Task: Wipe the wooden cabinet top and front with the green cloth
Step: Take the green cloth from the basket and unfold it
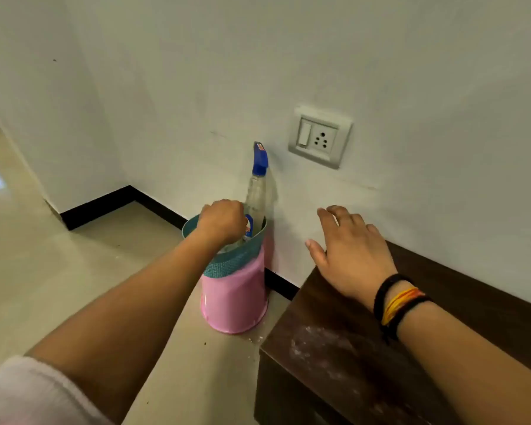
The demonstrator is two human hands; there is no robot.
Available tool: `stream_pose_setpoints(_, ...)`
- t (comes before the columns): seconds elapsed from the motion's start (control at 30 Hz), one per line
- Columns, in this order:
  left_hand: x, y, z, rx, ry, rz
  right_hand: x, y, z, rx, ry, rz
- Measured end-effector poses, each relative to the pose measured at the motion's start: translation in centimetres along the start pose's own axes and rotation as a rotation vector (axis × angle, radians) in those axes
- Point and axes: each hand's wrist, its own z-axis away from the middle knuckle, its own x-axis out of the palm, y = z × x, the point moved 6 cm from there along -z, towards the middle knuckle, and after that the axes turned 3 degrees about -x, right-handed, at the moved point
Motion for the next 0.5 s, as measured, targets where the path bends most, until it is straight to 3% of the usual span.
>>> stream_pose_setpoints(0.2,6.0,-3.7,-1.5,0.023,-0.439,-0.025,2.1,-3.1,-2.1,-0.067,-0.064,0.04)
stream_pose_setpoints(0.33,8.6,-3.2,-2.2,0.074,-0.516,0.148,2.8,-3.5,-2.4,-0.071,-0.088,0.066)
stream_pose_setpoints(0.5,9.0,-3.2,-2.9,0.101,-0.487,0.185,3.1,-3.3,-3.1,-0.09,-0.072,0.089)
